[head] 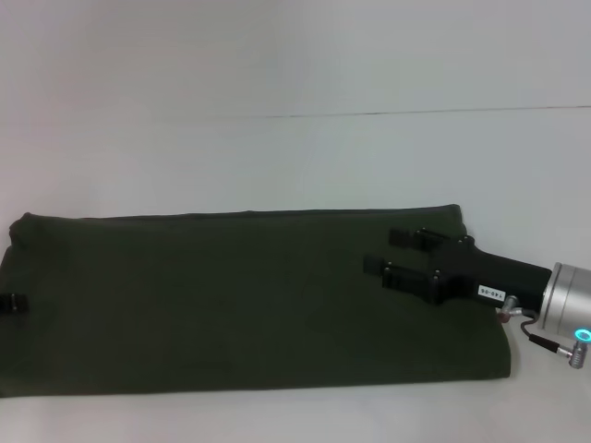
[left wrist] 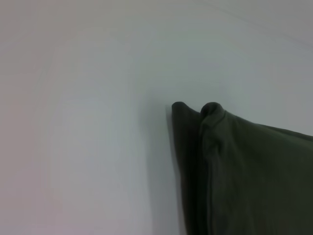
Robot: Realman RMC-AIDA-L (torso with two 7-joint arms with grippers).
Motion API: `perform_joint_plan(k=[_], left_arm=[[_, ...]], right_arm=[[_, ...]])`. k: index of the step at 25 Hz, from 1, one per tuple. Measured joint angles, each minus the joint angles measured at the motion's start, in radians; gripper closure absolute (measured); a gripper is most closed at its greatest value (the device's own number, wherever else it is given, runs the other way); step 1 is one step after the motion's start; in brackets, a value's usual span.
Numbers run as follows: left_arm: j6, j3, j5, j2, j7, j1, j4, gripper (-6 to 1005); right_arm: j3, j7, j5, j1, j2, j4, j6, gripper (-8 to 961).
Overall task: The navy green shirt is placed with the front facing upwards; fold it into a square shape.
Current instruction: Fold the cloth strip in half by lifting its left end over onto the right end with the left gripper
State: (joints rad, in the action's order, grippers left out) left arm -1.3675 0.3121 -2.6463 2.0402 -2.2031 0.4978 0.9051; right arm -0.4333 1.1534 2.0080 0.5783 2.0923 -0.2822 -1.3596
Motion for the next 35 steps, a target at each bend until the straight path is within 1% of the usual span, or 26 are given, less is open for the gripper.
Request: perform_joint_plan(k=[21, 35], left_arm=[[0.003, -0.006, -0.009, 0.003, 0.002, -0.005, 0.032, 113], [0.002, 0.003, -0.013, 0.007, 0.001, 0.001, 0.016, 113]], right_arm=[[-0.005, 0.008, 0.000, -0.002, 0.000, 0.000, 0.001, 191], [-0.005, 0.008, 0.000, 0.000, 0.000, -0.003, 0.002, 192]])
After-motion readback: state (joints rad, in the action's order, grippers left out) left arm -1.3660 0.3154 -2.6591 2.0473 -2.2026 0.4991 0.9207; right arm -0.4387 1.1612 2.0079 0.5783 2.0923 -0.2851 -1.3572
